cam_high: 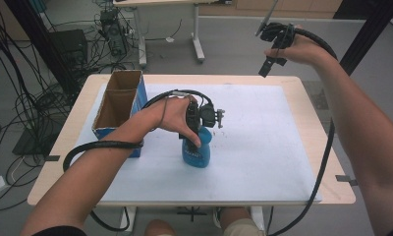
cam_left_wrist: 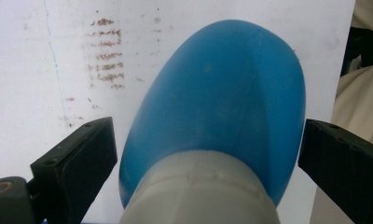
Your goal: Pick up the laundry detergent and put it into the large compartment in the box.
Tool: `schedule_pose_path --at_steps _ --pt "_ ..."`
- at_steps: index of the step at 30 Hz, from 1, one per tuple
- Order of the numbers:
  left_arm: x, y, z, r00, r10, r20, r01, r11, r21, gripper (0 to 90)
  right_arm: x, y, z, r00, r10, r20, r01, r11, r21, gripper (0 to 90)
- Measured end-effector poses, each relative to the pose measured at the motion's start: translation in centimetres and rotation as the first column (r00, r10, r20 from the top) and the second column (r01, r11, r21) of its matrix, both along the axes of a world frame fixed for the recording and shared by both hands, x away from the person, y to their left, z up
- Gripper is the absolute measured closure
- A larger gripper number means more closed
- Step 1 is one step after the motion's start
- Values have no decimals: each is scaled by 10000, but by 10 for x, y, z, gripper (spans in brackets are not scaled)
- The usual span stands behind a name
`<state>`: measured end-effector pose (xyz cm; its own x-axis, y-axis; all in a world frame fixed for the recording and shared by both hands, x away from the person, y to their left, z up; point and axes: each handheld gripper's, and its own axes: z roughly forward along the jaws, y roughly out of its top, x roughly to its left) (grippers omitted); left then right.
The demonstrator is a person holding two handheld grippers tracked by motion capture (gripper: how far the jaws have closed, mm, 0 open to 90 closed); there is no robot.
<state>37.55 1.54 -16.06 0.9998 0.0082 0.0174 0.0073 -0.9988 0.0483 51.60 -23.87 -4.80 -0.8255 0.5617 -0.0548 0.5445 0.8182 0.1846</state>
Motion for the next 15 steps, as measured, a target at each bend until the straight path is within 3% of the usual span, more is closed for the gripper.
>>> schedule_pose_path --at_steps 15 --pt "-4 2 0 9998 -43 200 44 10000 -59 49 0 1 0 10000 -7 -29 7 10000 -8 84"
